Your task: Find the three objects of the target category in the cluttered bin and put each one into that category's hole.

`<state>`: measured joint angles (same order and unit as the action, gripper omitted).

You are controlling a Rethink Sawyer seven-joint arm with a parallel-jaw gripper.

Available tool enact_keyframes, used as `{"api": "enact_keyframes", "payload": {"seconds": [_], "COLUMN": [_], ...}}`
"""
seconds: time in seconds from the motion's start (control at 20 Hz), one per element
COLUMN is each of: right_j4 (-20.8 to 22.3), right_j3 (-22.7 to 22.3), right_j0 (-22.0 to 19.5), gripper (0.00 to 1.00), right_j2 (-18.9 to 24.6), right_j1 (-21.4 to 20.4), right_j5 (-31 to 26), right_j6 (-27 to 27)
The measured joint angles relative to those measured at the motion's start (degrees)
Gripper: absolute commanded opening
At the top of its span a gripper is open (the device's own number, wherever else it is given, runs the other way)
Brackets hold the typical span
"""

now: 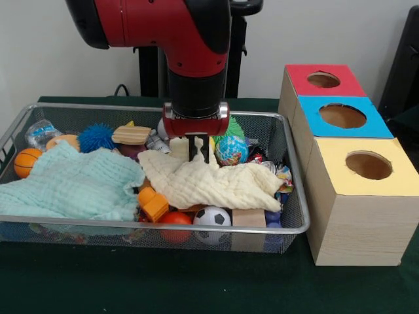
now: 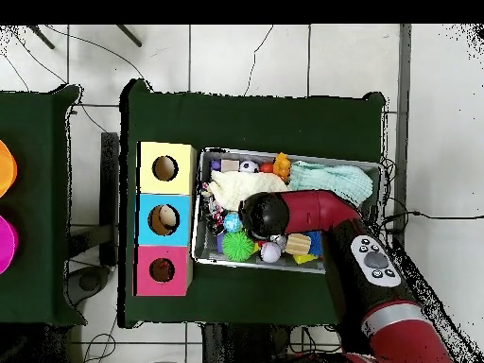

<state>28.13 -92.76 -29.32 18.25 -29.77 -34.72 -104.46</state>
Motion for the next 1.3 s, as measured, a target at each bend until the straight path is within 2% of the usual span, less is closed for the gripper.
{"api": "enact_keyframes", "payload": {"seconds": [0.35, 0.9, 1.3], "right_j4": [-0.2, -3.5, -5.9], "right_j3": [0.0, -1.8, -3.3], "right_j0": [-0.8, -1.7, -1.7], "gripper": [0.0, 0.0, 0.0], "right_j2": [1.7, 4.9, 6.2], "right_j1": [-1.8, -12.5, -16.9], "right_j5": [-1.3, -10.3, -12.1], "right_j6": [0.0, 0.0, 0.0]}}
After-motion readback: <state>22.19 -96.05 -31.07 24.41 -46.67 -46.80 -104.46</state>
